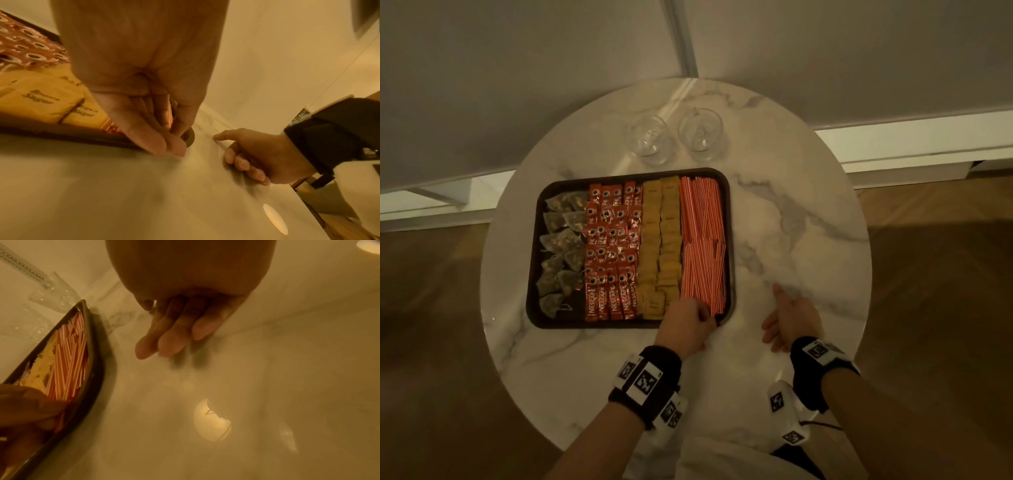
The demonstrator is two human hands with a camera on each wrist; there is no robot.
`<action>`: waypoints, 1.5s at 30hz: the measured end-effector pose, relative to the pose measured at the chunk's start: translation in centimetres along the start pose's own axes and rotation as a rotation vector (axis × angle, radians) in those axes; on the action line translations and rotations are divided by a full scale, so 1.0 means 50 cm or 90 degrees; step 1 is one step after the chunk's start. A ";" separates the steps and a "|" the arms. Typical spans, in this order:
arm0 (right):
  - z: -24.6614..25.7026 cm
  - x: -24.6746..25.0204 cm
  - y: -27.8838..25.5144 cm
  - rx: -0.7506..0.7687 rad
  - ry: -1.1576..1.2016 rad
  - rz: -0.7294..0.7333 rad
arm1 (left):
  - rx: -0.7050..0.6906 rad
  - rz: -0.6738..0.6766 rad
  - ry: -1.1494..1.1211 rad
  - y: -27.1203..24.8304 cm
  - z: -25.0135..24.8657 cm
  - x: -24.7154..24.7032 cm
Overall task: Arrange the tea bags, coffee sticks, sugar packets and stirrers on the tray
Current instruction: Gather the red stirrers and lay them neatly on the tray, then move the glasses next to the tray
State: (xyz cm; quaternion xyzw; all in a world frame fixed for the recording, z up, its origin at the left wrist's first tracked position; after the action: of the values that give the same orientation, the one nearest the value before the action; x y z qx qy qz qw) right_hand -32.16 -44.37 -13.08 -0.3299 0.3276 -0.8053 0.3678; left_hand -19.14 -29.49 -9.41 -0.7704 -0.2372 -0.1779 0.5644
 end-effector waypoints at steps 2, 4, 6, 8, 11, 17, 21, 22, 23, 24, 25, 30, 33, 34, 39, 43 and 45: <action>-0.004 0.004 0.001 -0.003 -0.008 -0.009 | -0.018 -0.012 0.019 0.007 -0.007 -0.004; 0.002 0.001 -0.002 0.003 -0.012 -0.010 | -0.044 -0.044 0.057 0.011 -0.015 0.000; 0.005 0.003 -0.002 0.012 -0.011 -0.017 | -0.073 -0.081 0.073 0.022 -0.020 0.001; 0.009 0.002 -0.003 0.014 -0.014 -0.013 | -0.085 -0.099 0.083 0.028 -0.023 0.002; 0.010 0.002 -0.003 0.017 -0.018 -0.015 | -0.097 -0.105 0.095 0.032 -0.027 0.003; 0.012 0.003 -0.004 0.018 -0.017 -0.017 | -0.107 -0.069 0.059 0.034 -0.023 0.010; 0.015 0.005 -0.003 0.016 -0.025 -0.005 | -0.123 -0.075 0.004 0.029 -0.039 0.061; 0.016 0.005 -0.002 0.018 -0.021 -0.004 | -0.123 -0.084 -0.016 0.031 -0.047 0.086; 0.017 0.006 -0.002 0.018 -0.019 -0.002 | -0.116 -0.102 -0.033 0.039 -0.056 0.114; 0.016 0.006 -0.002 0.015 -0.018 0.000 | -0.113 -0.130 -0.044 0.051 -0.067 0.148; 0.016 0.006 -0.003 0.011 -0.015 0.002 | -0.120 -0.177 -0.041 0.065 -0.079 0.185; 0.016 0.002 0.004 0.011 -0.006 -0.004 | -0.198 -0.405 -0.032 0.137 -0.160 0.368; 0.019 0.003 0.002 0.023 -0.010 -0.016 | -0.196 -0.481 0.002 0.191 -0.197 0.439; 0.021 0.002 0.000 0.022 -0.015 -0.013 | -0.172 -0.489 0.035 0.213 -0.205 0.456; 0.019 0.000 0.003 0.022 -0.022 -0.010 | -0.050 -0.349 0.125 0.308 -0.233 0.469; 0.024 -0.001 0.000 0.019 0.007 -0.023 | -0.075 -0.299 0.159 0.362 -0.237 0.441; 0.022 -0.001 0.002 0.000 -0.008 -0.019 | -0.109 -0.331 0.144 0.370 -0.240 0.444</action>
State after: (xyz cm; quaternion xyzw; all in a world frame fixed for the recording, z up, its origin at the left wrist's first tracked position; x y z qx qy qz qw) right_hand -31.27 -44.72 -12.56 -0.3396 0.3203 -0.8089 0.3575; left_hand 9.56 -41.89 -8.31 -0.7038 -0.3466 -0.4205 0.4558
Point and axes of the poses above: each hand's wrist, its own y-axis towards the middle knuckle, its own x-axis out of the back of the hand, z = x × y, the point moved 2 cm from there along y, towards the middle knuckle, and after that the axes turned 11 degrees about x, right-handed, at the moved point
